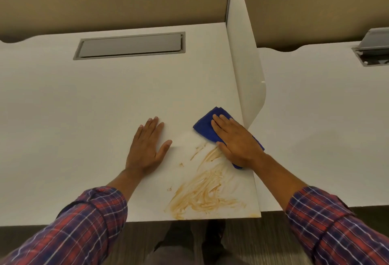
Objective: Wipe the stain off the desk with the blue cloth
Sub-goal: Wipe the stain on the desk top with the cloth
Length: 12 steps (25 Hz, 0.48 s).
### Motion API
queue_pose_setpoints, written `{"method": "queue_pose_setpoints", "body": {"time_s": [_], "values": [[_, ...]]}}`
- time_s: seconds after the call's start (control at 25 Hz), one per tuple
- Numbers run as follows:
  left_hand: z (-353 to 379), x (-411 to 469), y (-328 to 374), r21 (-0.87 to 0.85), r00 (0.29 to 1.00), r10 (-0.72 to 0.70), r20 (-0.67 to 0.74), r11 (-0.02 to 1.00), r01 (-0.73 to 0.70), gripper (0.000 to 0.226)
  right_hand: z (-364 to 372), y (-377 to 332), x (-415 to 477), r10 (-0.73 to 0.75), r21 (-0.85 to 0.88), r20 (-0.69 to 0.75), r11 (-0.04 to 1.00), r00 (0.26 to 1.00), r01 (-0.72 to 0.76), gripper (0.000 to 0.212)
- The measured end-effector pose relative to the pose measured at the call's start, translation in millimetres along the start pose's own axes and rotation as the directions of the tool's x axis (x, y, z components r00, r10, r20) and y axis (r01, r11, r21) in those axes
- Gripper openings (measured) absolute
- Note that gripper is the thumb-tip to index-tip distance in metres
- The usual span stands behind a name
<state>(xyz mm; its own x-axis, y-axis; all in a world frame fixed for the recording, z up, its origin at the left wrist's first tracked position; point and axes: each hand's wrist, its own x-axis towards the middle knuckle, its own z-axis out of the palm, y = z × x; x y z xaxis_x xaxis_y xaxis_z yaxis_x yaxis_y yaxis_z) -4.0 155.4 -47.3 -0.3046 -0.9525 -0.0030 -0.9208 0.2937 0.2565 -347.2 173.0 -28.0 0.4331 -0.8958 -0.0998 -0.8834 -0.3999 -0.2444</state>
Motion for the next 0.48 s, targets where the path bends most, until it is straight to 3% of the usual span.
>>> {"method": "queue_pose_setpoints", "body": {"time_s": [0.12, 0.32, 0.48], "values": [[-2.4, -0.2, 2.9, -0.001, 1.000, -0.007, -0.005, 1.000, 0.007, 0.081, 2.6, 1.0, -10.9, 0.017, -0.004, -0.003, 1.000, 1.000, -0.017, 0.069], [-1.1, 0.4, 1.1, 0.004, 1.000, -0.006, -0.005, 1.000, 0.006, 0.079, -3.1, -7.5, 34.2, 0.193, 0.017, -0.024, 0.981, 0.981, -0.192, 0.066], [-4.9, -1.5, 2.3, -0.003, 1.000, -0.007, 0.003, 1.000, 0.007, 0.081, 7.5, -25.1, 4.2, 0.057, -0.061, 0.012, 0.997, 0.998, -0.056, 0.068]]}}
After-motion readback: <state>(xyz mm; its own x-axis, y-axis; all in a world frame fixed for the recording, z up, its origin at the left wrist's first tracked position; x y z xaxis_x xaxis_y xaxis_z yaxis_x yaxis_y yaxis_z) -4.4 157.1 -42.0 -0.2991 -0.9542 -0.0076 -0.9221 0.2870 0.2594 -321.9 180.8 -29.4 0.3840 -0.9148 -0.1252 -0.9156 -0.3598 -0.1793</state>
